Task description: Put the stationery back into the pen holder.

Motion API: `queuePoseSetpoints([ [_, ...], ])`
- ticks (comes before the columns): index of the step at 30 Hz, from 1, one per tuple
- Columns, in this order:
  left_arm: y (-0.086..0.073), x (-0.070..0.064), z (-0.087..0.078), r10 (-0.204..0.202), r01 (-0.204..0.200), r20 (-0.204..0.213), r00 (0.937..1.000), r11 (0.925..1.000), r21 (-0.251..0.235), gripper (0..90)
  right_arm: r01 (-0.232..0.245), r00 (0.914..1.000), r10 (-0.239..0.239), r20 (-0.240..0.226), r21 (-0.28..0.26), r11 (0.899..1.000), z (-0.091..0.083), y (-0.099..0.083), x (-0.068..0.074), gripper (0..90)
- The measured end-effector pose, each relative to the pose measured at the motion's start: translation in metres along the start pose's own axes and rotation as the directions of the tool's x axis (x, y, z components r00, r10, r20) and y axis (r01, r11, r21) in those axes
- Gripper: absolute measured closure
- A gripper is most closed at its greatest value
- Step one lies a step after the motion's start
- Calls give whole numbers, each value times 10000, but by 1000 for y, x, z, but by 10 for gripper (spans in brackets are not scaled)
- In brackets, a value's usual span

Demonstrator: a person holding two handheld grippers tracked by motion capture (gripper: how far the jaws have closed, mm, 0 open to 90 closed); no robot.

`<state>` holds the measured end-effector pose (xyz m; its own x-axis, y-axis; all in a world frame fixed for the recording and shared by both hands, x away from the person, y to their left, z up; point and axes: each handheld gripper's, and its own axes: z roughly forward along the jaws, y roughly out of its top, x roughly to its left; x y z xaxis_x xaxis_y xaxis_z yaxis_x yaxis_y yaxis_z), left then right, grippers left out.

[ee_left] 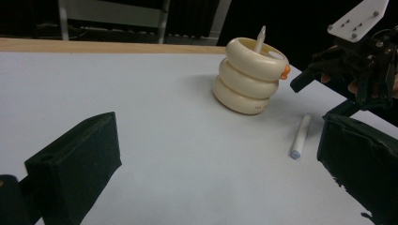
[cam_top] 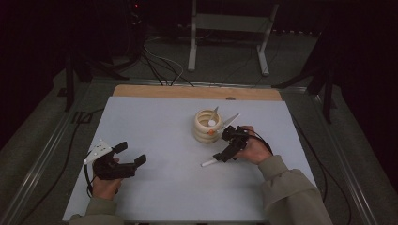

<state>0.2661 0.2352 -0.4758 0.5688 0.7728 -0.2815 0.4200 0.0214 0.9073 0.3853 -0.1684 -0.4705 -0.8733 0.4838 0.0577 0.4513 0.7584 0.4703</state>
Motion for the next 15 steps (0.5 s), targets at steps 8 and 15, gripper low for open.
queuePoseSetpoints([
  [8, 0, 0, 0, -3, 3, 1, 10000, 10000, 12, 3, 278, 9996, -275, -70, 597, 9978, 10, 0, 6, 0],
  [15, 0, 1, 0, 7, -7, -8, 10000, 10000, 37, 3, 460, 9988, -443, -206, 939, 9945, 17, -2, 8, 150],
])
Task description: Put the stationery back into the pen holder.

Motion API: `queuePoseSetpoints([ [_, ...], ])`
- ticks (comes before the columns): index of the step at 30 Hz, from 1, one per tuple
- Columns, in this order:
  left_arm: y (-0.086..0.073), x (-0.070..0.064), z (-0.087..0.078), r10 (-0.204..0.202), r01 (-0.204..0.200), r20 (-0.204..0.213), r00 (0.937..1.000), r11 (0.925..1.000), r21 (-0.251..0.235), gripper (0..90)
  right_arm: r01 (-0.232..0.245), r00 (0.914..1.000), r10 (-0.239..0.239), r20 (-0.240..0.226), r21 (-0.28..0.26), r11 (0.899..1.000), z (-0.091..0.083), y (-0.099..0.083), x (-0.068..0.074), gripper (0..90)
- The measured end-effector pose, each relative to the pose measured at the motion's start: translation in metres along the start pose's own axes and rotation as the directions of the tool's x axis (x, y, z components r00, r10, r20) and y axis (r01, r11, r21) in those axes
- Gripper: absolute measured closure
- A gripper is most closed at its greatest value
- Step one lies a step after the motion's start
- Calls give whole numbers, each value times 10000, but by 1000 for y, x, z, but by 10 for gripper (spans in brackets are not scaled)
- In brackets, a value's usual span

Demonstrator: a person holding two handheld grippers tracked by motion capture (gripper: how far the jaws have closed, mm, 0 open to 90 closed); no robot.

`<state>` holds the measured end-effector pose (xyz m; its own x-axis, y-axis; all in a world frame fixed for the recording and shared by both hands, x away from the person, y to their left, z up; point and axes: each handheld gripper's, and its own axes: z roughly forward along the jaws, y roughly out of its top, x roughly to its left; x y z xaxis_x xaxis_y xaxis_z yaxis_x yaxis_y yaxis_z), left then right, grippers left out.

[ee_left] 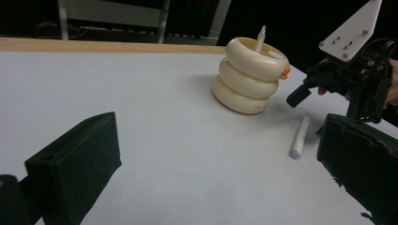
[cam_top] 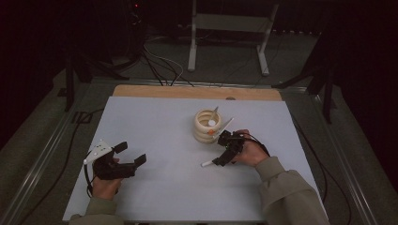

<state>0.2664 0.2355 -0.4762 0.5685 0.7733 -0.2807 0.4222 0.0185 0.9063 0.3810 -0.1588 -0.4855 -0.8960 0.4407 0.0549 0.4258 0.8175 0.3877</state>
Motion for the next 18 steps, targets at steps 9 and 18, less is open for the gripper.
queuePoseSetpoints([
  [9, -1, 0, 1, -38, 38, -13, 10000, 10000, 6, 3, 1285, 9916, -1293, 102, 542, 9902, 13, 2, 16, 588],
  [18, -1, 0, 1, -77, 77, -25, 10000, 10000, 49, 3, 1649, 9860, -1668, 52, 1215, 9788, 12, 6, 25, 794],
])
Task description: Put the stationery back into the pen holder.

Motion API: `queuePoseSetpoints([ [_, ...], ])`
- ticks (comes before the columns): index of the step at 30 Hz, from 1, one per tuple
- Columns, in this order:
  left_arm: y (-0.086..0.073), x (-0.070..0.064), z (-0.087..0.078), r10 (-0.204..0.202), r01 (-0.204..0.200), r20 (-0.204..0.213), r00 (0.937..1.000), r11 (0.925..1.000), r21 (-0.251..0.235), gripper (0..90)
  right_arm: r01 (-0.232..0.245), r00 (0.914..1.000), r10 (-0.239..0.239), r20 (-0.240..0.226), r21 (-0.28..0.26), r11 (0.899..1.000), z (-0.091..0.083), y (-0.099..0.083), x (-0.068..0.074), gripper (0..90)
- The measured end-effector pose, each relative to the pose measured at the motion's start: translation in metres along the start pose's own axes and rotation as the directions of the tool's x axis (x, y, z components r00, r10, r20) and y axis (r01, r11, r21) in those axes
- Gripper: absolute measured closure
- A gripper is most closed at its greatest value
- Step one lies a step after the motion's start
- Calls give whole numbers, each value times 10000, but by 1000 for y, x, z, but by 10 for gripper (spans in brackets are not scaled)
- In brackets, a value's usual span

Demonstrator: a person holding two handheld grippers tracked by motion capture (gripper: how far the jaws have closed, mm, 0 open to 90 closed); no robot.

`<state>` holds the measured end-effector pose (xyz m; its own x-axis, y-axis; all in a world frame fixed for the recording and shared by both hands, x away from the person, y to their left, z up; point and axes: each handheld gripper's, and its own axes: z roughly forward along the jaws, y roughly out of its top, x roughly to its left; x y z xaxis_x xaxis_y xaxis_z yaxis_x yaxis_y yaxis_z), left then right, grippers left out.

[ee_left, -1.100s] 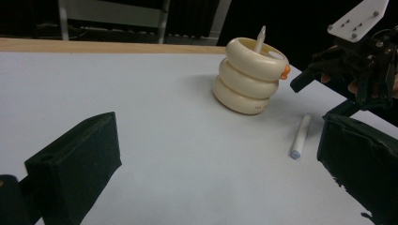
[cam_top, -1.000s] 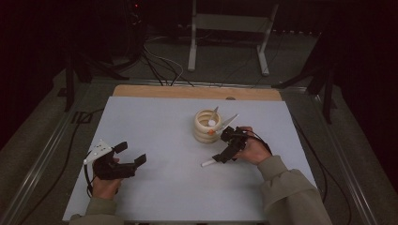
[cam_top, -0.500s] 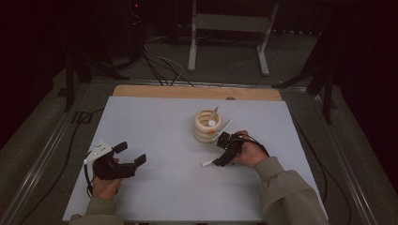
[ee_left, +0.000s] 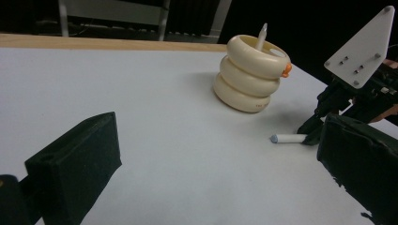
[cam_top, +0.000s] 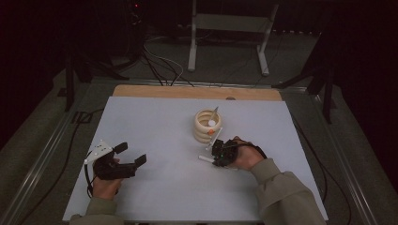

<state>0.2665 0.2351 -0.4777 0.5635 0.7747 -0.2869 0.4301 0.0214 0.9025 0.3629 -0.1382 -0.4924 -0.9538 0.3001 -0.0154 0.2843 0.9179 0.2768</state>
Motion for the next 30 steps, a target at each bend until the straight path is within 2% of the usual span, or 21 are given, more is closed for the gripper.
queuePoseSetpoints([
  [4, 0, 1, 0, -22, 22, -8, 10000, 10000, 1, 3, -187, 9998, 188, -21, 160, 9997, 0, 2, 0, 794],
  [9, 0, 1, 0, -29, 29, 5, 10000, 10000, -2, 3, -421, 9990, 422, -114, 83, 9991, -1, 1, -2, 795],
  [17, -1, 1, 0, -71, 71, 6, 10000, 10000, 11, 3, -974, 9945, 957, -434, -404, 9944, -4, -7, -8, 794],
  [25, -1, 1, 0, -89, 89, 23, 10000, 10000, 8, 3, -1618, 9843, 1525, -885, -1097, 9807, -9, -13, -14, 794],
  [30, -1, 2, 0, -85, 85, 28, 10000, 10000, 9, 3, -1725, 9820, 1595, -1017, -1357, 9756, -13, -15, -16, 794],
])
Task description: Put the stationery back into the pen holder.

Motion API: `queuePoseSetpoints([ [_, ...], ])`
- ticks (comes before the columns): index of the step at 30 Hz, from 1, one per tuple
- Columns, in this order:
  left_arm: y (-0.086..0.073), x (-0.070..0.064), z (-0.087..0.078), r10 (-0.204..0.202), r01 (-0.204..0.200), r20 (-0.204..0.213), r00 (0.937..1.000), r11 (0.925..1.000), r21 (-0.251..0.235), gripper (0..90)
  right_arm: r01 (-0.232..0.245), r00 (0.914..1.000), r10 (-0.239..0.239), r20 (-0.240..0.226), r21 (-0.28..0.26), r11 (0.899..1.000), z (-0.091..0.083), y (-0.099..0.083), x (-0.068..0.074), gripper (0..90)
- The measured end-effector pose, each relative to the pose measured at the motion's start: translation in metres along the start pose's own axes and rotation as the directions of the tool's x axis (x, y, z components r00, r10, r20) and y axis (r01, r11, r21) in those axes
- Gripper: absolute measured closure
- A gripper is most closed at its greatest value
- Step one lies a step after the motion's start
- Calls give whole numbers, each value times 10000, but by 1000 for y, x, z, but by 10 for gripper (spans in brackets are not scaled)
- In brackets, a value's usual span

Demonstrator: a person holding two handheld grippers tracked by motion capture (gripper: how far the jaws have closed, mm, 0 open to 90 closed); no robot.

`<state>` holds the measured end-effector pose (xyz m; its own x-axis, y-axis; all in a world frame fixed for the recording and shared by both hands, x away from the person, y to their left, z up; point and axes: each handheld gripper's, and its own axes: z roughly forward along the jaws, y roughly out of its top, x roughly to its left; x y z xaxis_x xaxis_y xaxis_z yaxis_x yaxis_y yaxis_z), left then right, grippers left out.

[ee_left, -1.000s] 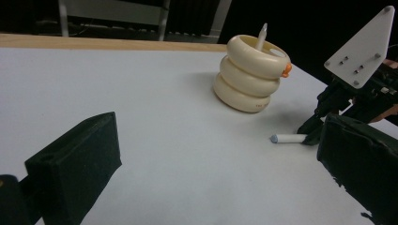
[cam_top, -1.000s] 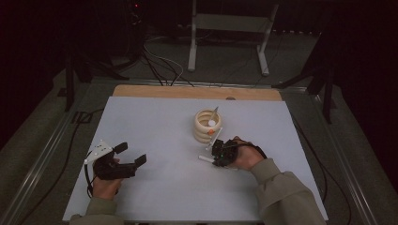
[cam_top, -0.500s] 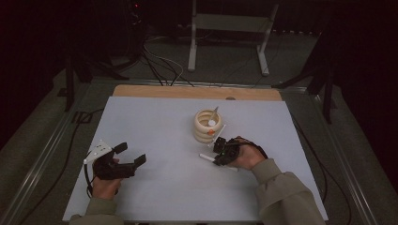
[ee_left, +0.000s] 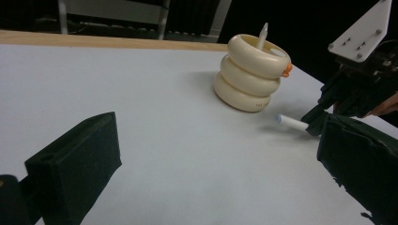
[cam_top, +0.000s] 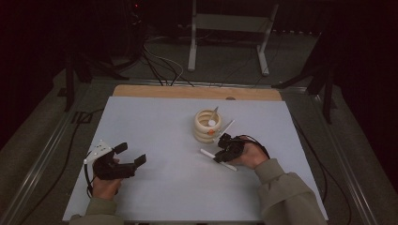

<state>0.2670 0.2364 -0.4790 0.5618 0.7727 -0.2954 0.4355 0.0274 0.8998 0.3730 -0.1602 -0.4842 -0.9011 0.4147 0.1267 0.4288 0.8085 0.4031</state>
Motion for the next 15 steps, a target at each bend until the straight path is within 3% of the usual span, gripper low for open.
queuePoseSetpoints([
  [10, 0, 0, 0, -1, 1, 11, 10000, 10000, 4, 3, -422, 9991, 418, -58, -970, 9944, -12, 1, 0, 794],
  [15, 0, 0, 0, -7, 7, 9, 10000, 10000, 5, 3, -696, 9976, 692, -84, -1585, 9849, -20, 1, 1, 794],
])
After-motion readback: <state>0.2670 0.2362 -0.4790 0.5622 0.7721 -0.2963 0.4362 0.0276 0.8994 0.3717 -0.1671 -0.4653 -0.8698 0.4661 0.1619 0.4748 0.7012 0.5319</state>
